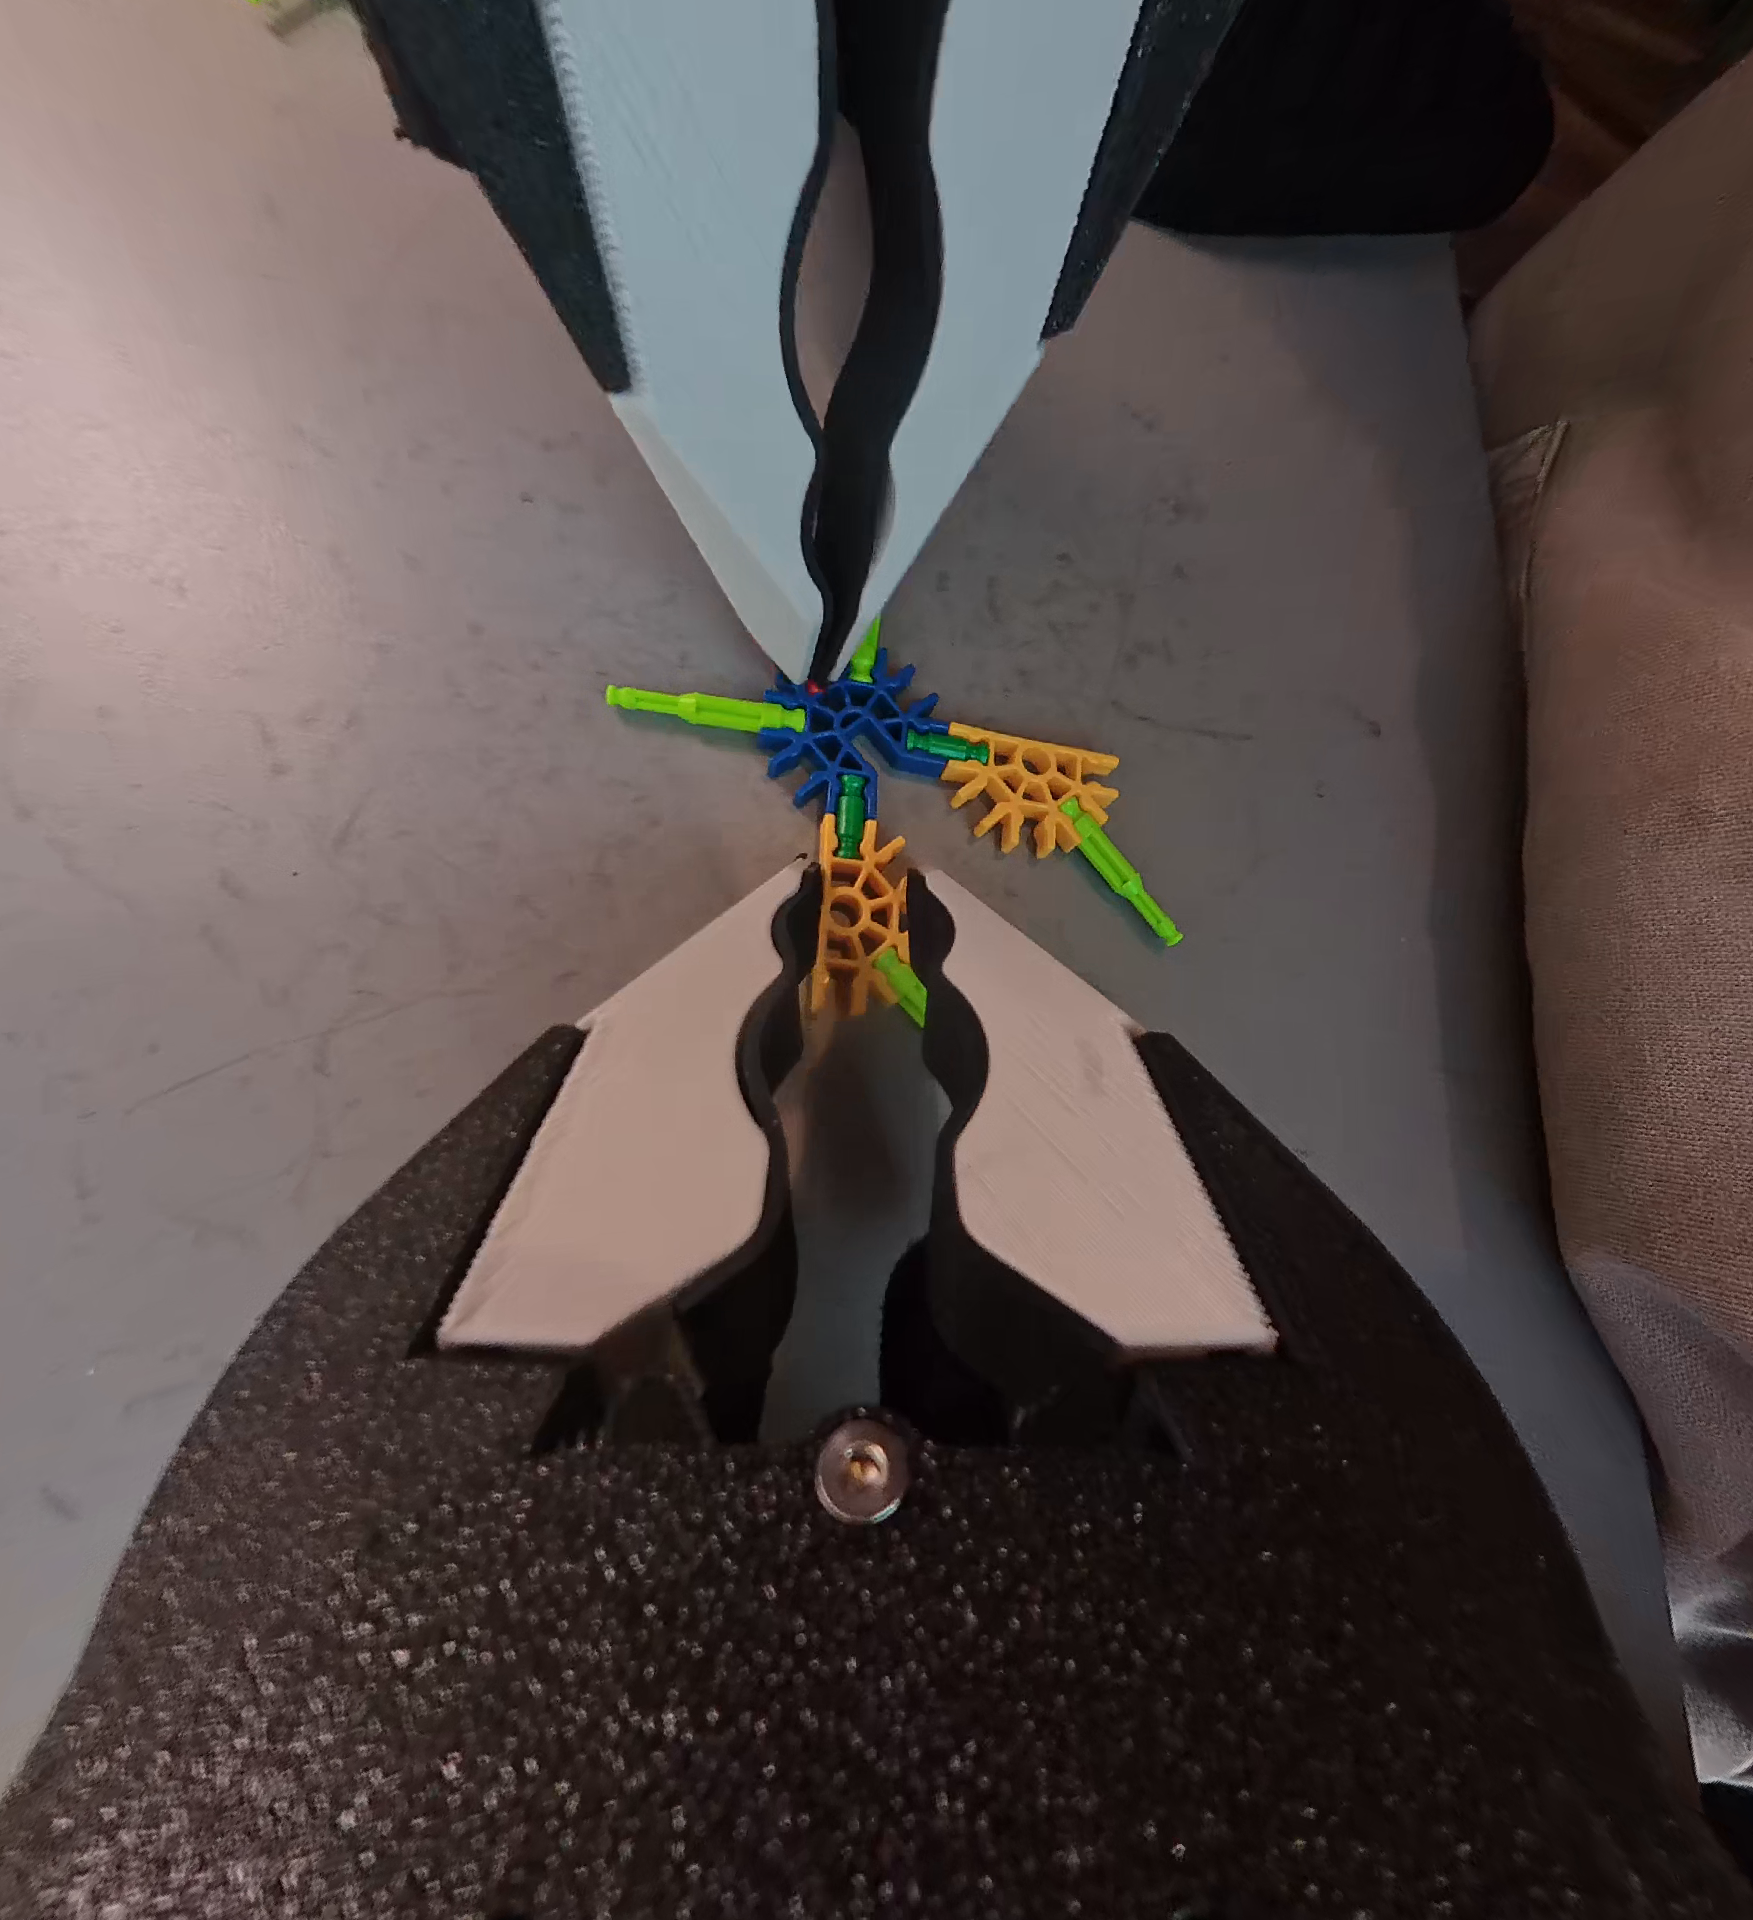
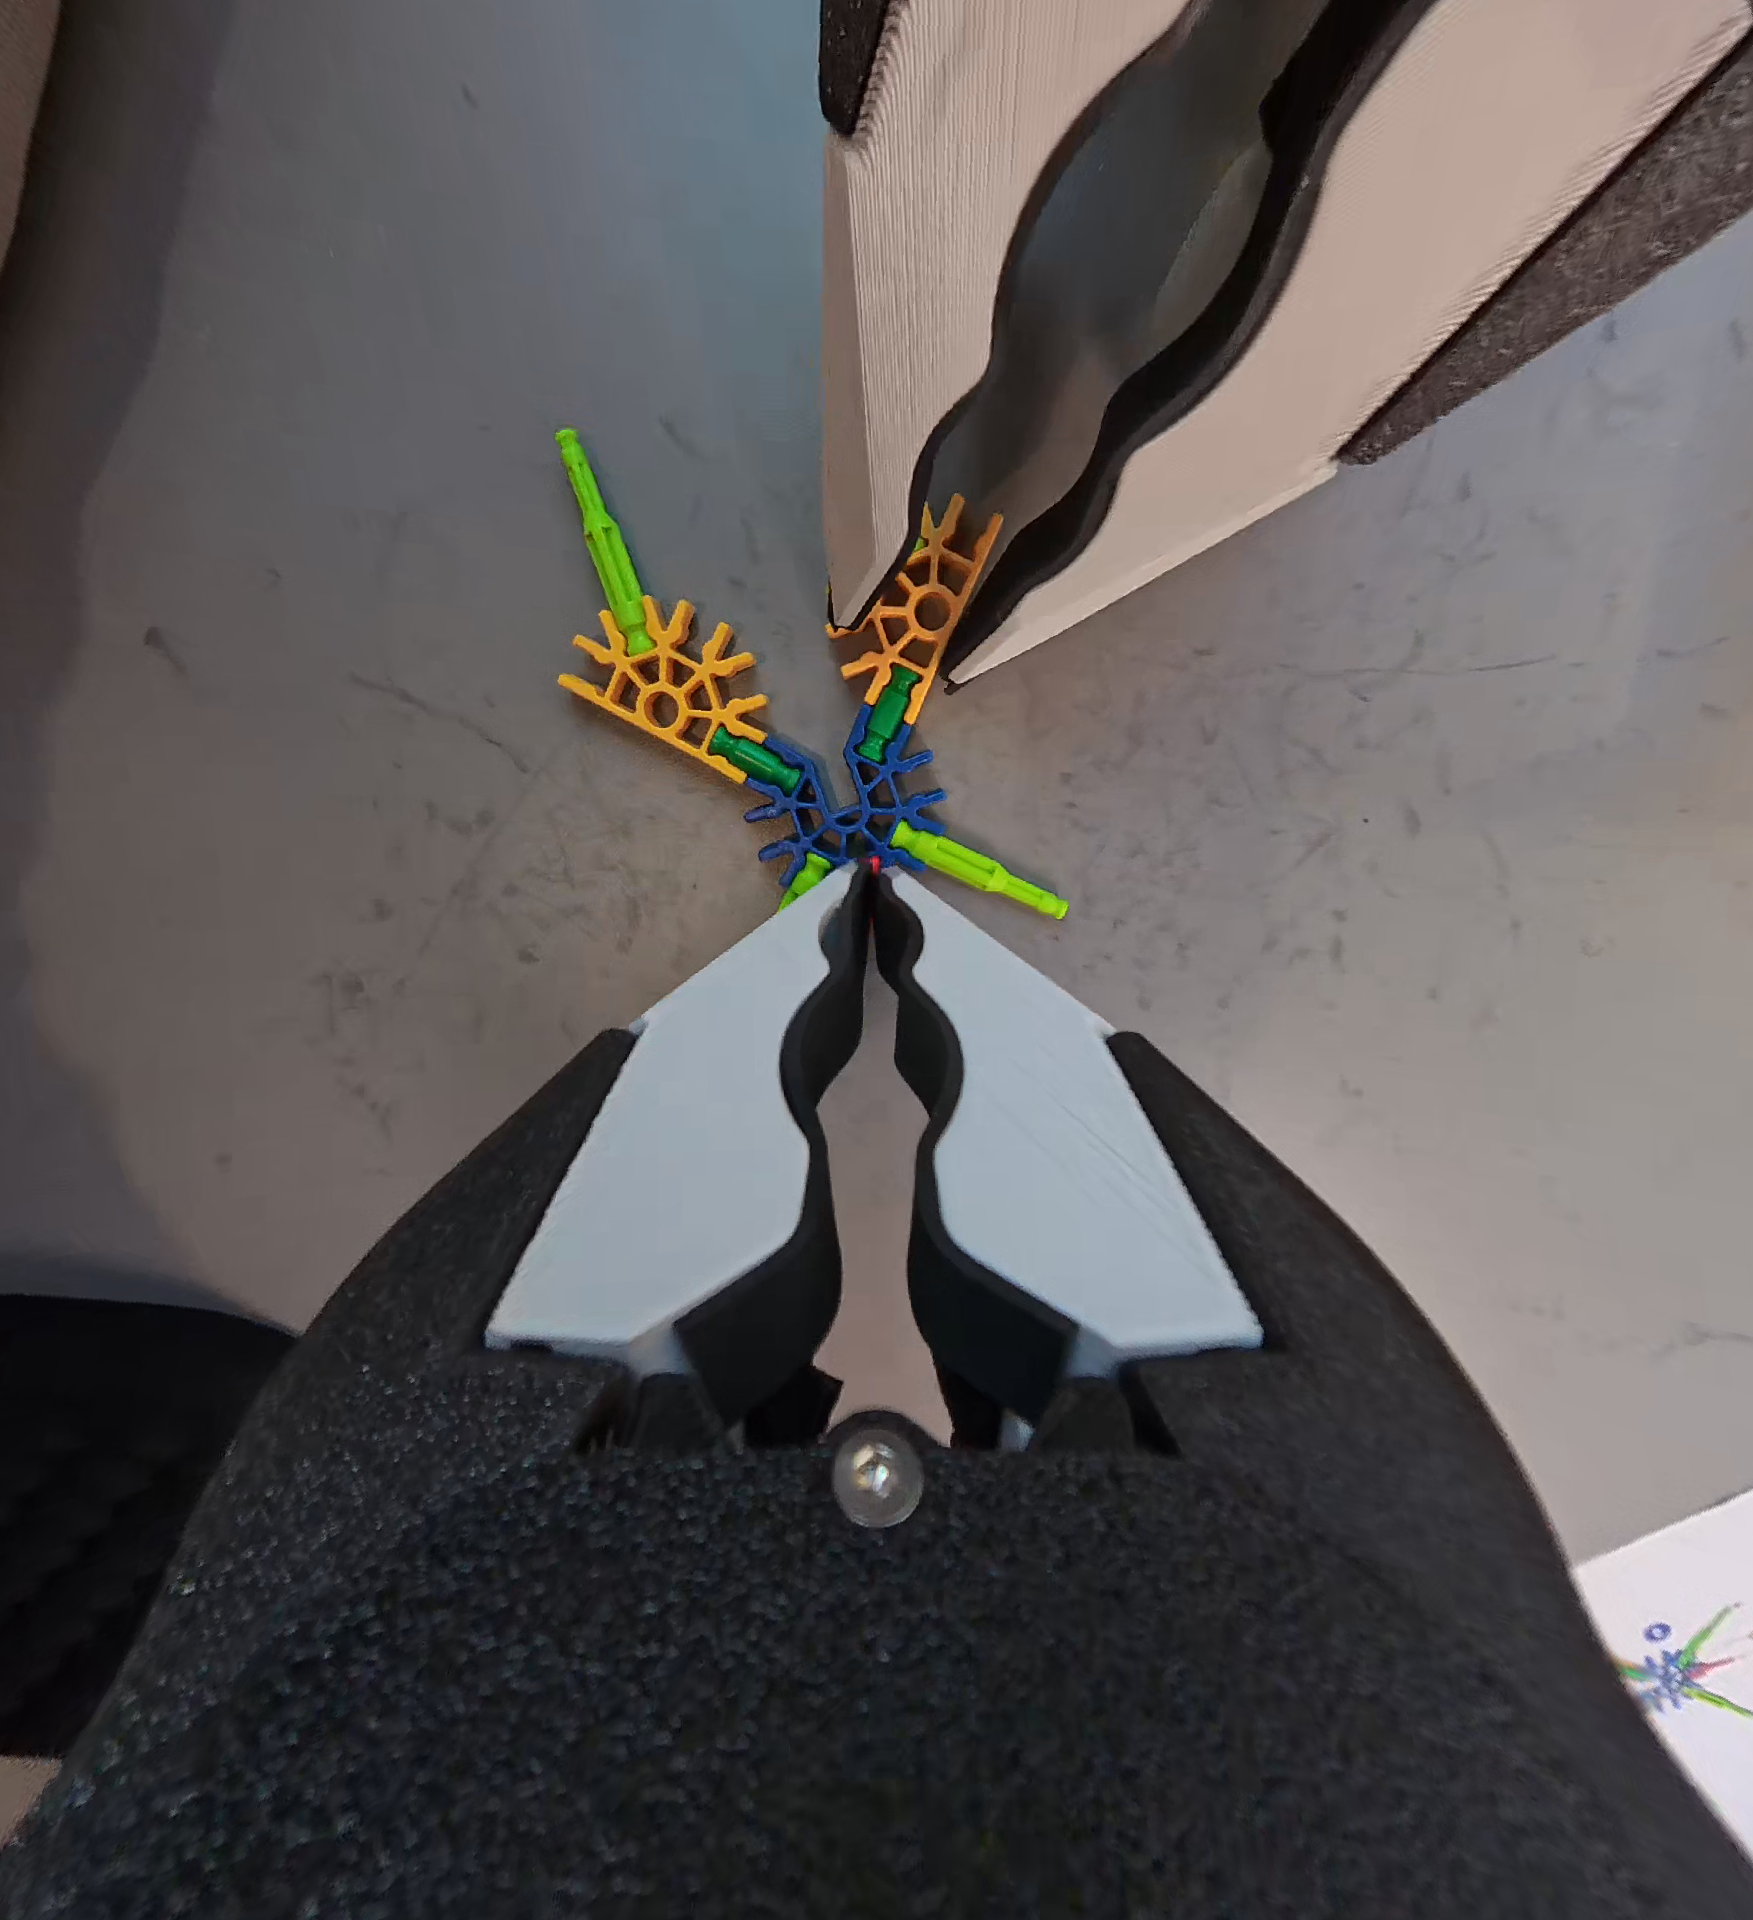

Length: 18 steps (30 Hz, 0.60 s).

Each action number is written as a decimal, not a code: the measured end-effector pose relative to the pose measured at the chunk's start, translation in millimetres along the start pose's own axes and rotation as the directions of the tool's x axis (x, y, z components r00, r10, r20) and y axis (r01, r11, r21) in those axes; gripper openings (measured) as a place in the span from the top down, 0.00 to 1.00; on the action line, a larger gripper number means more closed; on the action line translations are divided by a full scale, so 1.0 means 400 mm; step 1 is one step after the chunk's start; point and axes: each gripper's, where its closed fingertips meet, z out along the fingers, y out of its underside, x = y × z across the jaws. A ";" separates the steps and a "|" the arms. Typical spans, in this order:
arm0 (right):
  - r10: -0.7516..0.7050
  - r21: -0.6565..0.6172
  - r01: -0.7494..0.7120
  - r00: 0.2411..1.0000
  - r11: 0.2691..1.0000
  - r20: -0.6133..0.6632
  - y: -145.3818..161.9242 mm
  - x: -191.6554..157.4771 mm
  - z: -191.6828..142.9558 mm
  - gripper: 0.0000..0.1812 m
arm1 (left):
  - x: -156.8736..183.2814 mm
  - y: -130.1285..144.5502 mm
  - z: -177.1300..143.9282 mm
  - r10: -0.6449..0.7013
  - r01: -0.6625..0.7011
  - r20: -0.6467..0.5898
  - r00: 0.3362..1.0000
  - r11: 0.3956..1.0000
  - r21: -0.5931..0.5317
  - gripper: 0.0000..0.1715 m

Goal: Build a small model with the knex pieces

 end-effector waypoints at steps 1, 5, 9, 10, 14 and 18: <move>-0.007 -0.030 0.007 1.000 1.000 0.001 0.005 -0.001 0.004 1.00 | 0.003 0.000 0.002 -0.001 0.001 -0.007 1.000 1.000 0.000 0.90; -0.016 -0.058 0.016 1.000 0.998 -0.002 0.002 -0.001 0.004 1.00 | 0.005 0.001 0.002 -0.008 0.008 -0.009 1.000 1.000 -0.004 0.90; 0.033 0.010 -0.033 0.998 0.999 -0.051 0.005 0.012 -0.003 1.00 | 0.005 0.001 0.002 -0.014 0.014 -0.005 1.000 1.000 -0.011 0.90; 0.069 0.044 -0.066 0.995 0.997 -0.073 0.007 0.018 -0.012 1.00 | 0.005 0.001 0.002 -0.024 0.024 -0.005 1.000 1.000 -0.013 0.90; 0.257 0.191 -0.235 0.961 0.953 -0.104 0.004 -0.005 -0.058 0.90 | -0.004 -0.005 0.004 -0.082 0.083 0.023 0.996 0.996 -0.013 0.90; 0.343 0.192 -0.303 0.910 0.933 -0.232 0.049 -0.040 -0.045 0.92 | -0.012 -0.016 0.009 -0.179 0.179 0.036 0.983 0.984 0.011 0.92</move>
